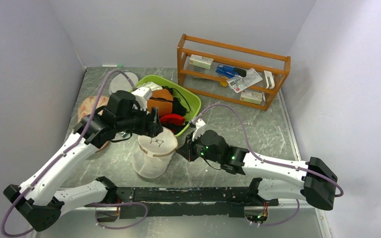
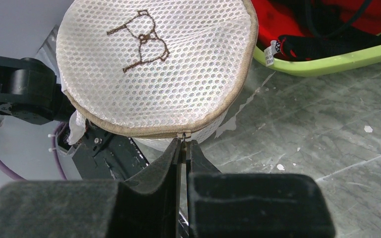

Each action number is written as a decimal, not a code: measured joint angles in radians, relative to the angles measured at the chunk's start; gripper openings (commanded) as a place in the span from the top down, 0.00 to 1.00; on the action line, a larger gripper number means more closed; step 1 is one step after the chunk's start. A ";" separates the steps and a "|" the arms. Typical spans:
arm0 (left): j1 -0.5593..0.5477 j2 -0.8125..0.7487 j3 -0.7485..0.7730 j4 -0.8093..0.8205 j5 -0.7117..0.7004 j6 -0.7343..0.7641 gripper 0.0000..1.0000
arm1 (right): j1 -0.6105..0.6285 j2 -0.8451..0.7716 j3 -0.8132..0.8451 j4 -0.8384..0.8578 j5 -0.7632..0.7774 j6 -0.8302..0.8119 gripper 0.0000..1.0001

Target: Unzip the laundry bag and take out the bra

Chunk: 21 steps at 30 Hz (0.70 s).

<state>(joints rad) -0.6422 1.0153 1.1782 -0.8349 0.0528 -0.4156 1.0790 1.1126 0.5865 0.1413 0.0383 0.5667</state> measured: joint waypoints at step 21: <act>-0.454 0.176 -0.105 0.042 -0.237 0.092 0.40 | -0.003 -0.006 0.002 -0.028 0.014 0.001 1.00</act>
<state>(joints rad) -1.0962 1.1915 1.0737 -0.7925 -0.1837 -0.3233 1.0760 1.1065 0.5888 0.1131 0.0528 0.5678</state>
